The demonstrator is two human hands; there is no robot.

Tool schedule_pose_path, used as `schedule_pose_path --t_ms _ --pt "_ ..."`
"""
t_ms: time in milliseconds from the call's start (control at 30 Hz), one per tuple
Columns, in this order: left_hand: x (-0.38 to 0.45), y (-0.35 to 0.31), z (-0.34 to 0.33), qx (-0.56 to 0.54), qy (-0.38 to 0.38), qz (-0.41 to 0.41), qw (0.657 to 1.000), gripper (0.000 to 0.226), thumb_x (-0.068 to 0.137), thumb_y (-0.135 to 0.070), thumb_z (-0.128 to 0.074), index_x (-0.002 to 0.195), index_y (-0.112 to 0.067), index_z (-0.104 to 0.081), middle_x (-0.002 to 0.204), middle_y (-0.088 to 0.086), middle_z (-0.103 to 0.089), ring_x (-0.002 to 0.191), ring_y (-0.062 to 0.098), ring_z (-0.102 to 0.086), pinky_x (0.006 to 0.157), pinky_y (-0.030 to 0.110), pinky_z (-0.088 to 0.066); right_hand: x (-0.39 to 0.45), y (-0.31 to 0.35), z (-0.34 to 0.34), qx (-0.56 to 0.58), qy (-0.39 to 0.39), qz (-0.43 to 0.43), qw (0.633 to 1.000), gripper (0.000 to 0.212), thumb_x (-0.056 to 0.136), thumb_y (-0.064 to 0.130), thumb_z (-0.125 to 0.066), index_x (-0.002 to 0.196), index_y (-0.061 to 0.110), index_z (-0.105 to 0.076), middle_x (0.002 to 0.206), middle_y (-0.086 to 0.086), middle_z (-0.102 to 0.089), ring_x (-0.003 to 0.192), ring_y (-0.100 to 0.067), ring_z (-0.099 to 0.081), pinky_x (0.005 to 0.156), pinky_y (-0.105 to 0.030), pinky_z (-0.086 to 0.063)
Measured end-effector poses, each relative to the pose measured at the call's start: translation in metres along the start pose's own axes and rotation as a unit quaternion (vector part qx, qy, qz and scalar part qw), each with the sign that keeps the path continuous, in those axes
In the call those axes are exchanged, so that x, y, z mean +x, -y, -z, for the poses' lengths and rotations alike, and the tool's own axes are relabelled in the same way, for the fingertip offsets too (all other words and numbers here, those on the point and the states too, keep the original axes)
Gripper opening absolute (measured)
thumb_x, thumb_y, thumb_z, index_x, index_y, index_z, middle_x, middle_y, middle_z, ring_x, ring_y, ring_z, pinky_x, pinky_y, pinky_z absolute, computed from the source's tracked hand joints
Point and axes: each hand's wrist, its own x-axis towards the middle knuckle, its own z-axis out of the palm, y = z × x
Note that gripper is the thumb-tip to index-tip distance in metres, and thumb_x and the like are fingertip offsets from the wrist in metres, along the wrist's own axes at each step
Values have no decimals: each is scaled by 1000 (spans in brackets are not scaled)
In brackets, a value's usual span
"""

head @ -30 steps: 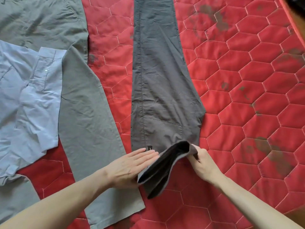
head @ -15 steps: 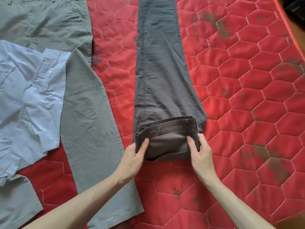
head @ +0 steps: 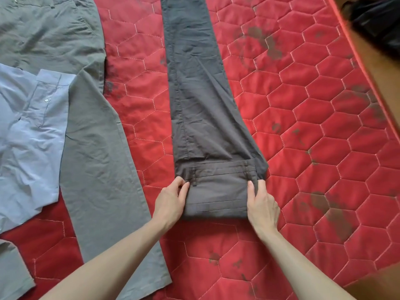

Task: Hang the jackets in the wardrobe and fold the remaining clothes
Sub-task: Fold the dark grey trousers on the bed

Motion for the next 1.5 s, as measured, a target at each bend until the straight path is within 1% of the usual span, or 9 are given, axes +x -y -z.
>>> schedule_pose_path --t_ms 367,467,533,667,733,833,1067,1333,1500 --pt "-15 8 3 207 -24 -106 972 18 105 -36 -47 98 -19 -43 61 13 -64 59 43 -64 49 44 -47 9 0 2 -77 -20 67 995 33 107 46 -44 106 13 -49 91 -18 -74 81 -48 -69 61 -45 -42" --pt "-25 4 5 228 -82 -111 964 27 103 -37 -47 117 -14 -49 95 12 -67 81 38 -66 65 47 -54 10 -4 -8 -41 -69 76 994 29 103 41 -54 116 15 -49 104 -14 -69 84 -43 -69 62 -43 -46" --pt "-32 3 2 256 -106 -206 938 43 99 -39 -50 130 -9 -50 121 14 -59 106 36 -59 88 47 -48 13 -10 -13 -44 -135 113 983 39 101 32 -58 134 14 -49 121 -13 -59 104 -37 -63 79 -47 -50" --pt "-36 7 -9 343 40 -373 861 76 93 -53 -55 155 -10 -41 161 14 -39 151 33 -34 120 48 -25 22 -8 -13 -122 -127 327 928 73 84 -4 -50 155 14 -44 160 -12 -39 148 -29 -39 116 -45 -39" --pt "-30 4 -16 373 100 -371 845 91 87 -54 -59 162 -13 -28 169 14 -23 157 33 -19 123 49 -18 29 -11 -15 -147 -59 377 913 79 80 -4 -48 156 13 -43 167 -7 -32 155 -25 -30 121 -47 -32" --pt "-19 -5 -23 398 126 -342 842 109 74 -53 -60 165 -16 -13 172 15 -6 159 36 -4 125 52 -10 41 -21 -17 -164 -14 306 938 74 87 9 -48 160 12 -35 170 -5 -25 157 -23 -24 123 -48 -29" --pt "-20 -16 -36 400 144 -298 855 116 65 -51 -56 165 -12 -12 171 22 2 156 46 5 123 62 -17 52 -31 -15 -68 54 317 945 71 102 41 -44 164 17 -21 173 -2 -9 160 -20 -6 129 -44 -12" --pt "-26 -37 -39 470 162 -245 832 121 69 -62 -68 163 -4 -18 168 30 -3 154 53 -2 124 63 -19 70 -51 23 -134 124 483 856 113 85 83 -51 165 12 -15 174 -8 -2 160 -26 -2 126 -52 -13" --pt "-27 -47 -32 441 155 -254 847 107 72 -56 -54 162 -7 -24 168 26 -14 155 49 -8 121 55 -14 71 -74 37 -187 160 592 768 116 72 66 -63 165 16 -15 173 -8 -6 160 -27 -5 126 -47 -11"
